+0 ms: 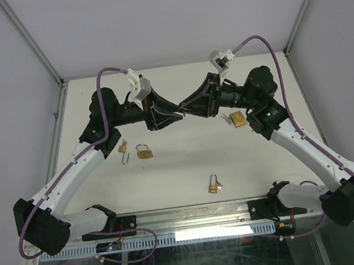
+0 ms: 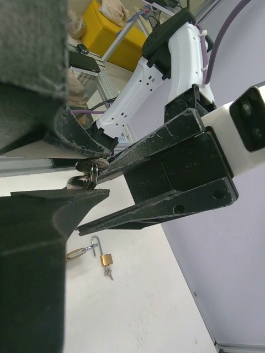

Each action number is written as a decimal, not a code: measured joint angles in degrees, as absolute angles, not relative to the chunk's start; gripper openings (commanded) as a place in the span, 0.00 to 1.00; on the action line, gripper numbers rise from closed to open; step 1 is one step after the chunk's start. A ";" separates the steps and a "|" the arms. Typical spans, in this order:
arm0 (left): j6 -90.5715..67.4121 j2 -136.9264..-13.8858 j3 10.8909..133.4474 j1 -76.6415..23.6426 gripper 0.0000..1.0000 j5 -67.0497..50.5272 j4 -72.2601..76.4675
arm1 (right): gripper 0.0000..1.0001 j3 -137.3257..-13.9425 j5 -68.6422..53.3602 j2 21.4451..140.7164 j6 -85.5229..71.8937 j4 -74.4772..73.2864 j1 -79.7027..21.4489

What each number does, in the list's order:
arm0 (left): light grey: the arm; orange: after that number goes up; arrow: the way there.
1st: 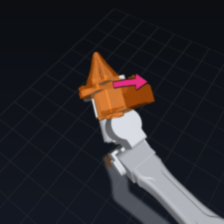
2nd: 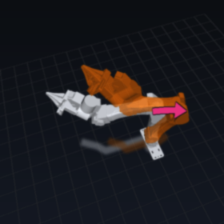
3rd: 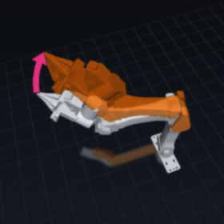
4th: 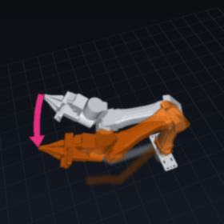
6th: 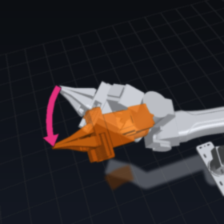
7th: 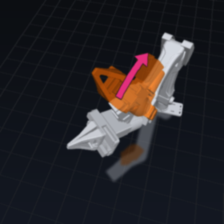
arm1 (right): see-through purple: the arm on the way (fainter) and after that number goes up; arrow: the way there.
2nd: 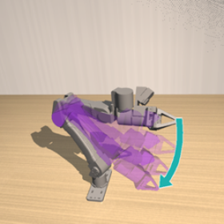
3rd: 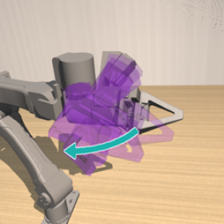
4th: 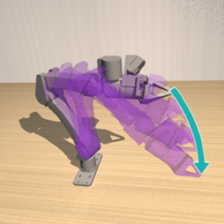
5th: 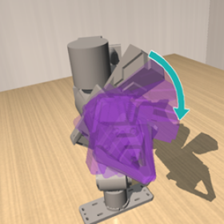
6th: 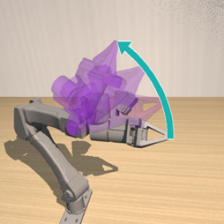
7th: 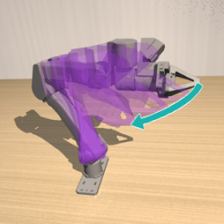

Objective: Unlock with the key
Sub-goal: Pick up the key from the center of the board.

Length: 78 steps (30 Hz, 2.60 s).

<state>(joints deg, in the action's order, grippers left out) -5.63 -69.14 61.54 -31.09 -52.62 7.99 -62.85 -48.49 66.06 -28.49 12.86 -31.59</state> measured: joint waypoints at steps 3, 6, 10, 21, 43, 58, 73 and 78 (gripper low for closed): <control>-5.89 -69.45 61.71 -31.09 0.35 -52.66 8.62 | 0.00 -62.85 -48.64 66.08 -28.47 13.06 -31.59; -6.22 -69.45 62.24 -31.16 0.37 -52.99 9.19 | 0.00 -62.85 -48.66 66.08 -28.47 13.06 -31.59; -6.39 -69.45 62.54 -31.20 0.33 -53.58 10.37 | 0.00 -62.85 -48.66 66.08 -28.45 13.06 -31.59; -6.44 -69.45 62.57 -31.94 0.24 -54.57 10.70 | 0.00 -62.85 -48.66 66.19 -28.42 13.06 -31.59; -2.24 -69.47 66.83 -31.94 0.00 -53.80 -0.21 | 0.00 -63.33 -48.90 66.28 -24.01 8.62 -31.40; 4.23 -70.78 71.05 -31.97 0.00 -53.49 -11.35 | 0.47 -66.74 -52.05 67.09 -13.06 -5.76 -30.35; 30.65 -79.09 89.76 -34.96 0.00 -42.37 -44.69 | 0.80 -69.60 -53.71 67.46 -3.14 -14.04 -26.55; 35.40 -82.26 95.59 -35.31 0.00 -38.79 -54.39 | 0.71 -69.65 -56.42 68.77 -1.91 -10.04 -26.72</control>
<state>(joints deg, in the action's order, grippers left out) 35.40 -82.26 95.59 -35.31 -38.79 -54.39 -69.65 -56.42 68.77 -1.91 -10.04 -26.72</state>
